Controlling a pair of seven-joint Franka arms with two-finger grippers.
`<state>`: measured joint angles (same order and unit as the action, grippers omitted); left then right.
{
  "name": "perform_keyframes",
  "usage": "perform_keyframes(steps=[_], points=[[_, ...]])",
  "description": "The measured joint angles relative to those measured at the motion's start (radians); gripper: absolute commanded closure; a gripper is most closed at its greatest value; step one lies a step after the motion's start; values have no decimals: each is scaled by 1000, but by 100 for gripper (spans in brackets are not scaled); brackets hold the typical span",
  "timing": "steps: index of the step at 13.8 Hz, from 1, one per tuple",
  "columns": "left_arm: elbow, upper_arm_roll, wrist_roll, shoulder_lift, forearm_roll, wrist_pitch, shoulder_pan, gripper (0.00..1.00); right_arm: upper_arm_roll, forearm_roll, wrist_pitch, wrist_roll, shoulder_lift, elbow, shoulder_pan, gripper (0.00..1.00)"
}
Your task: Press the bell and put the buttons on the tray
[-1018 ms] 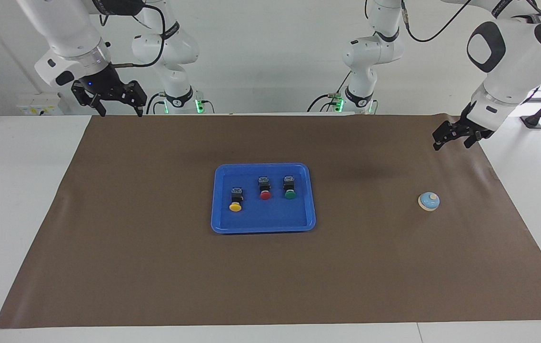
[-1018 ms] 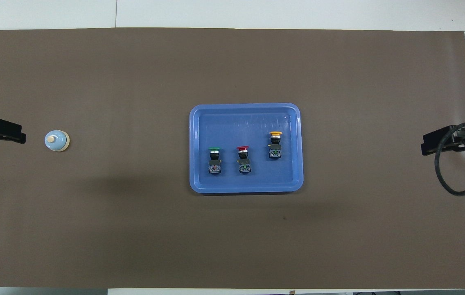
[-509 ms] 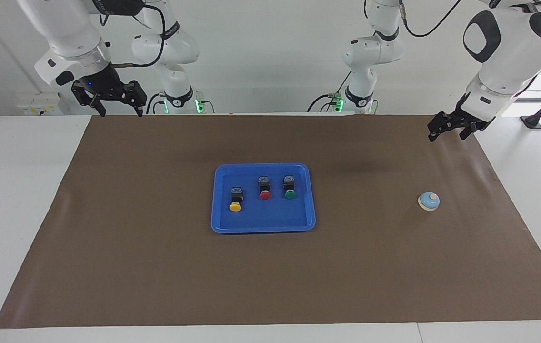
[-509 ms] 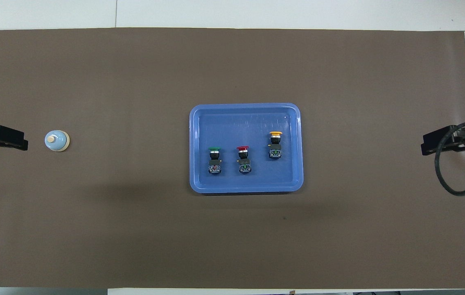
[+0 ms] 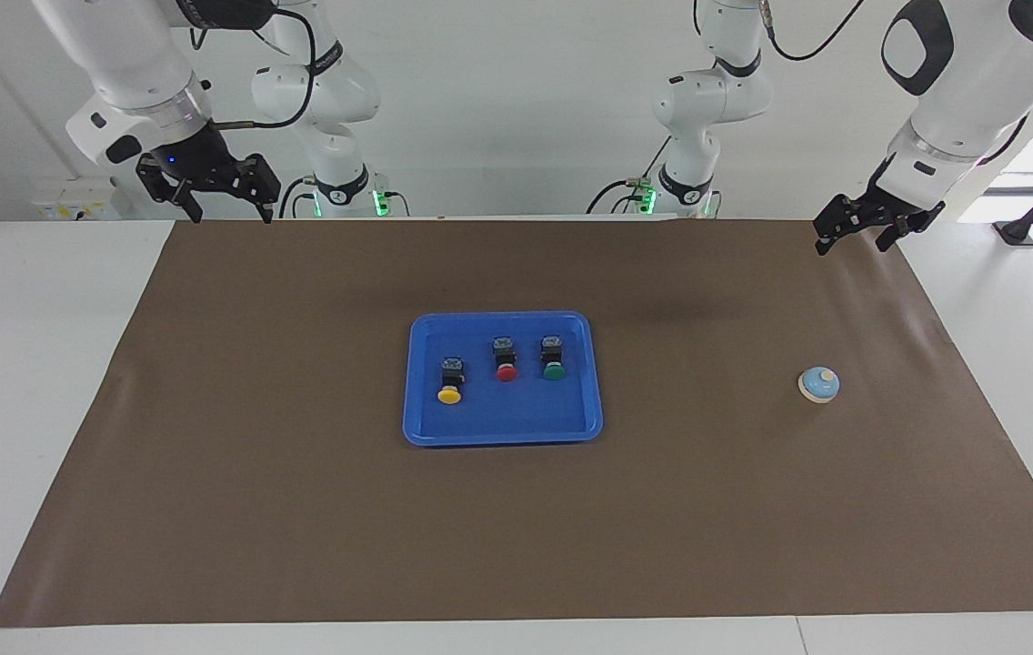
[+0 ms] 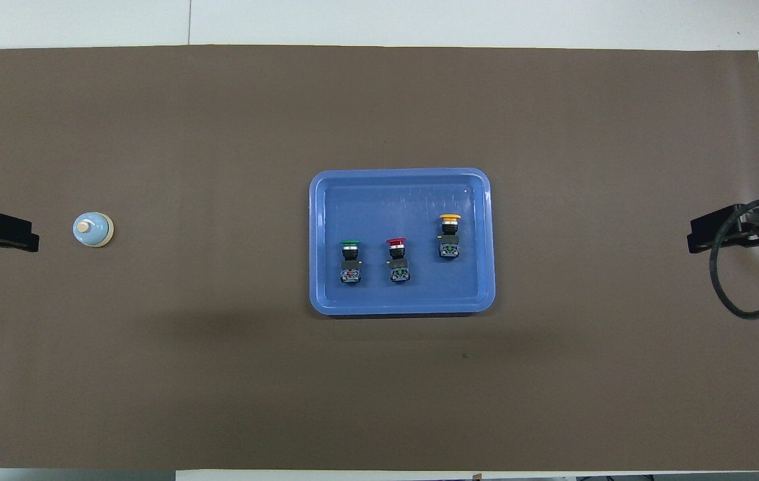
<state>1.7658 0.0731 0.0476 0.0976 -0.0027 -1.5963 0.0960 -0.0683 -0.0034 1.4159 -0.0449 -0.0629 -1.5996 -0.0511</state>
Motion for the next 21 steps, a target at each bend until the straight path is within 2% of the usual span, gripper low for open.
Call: perform_keyframes(steps=[4, 21], points=[[-3, -1, -18, 1, -3, 2, -50, 0, 0, 0, 0, 0, 0, 0, 0, 0], [-18, -7, -20, 8, -3, 13, -53, 0, 0, 0, 0, 0, 0, 0, 0, 0]])
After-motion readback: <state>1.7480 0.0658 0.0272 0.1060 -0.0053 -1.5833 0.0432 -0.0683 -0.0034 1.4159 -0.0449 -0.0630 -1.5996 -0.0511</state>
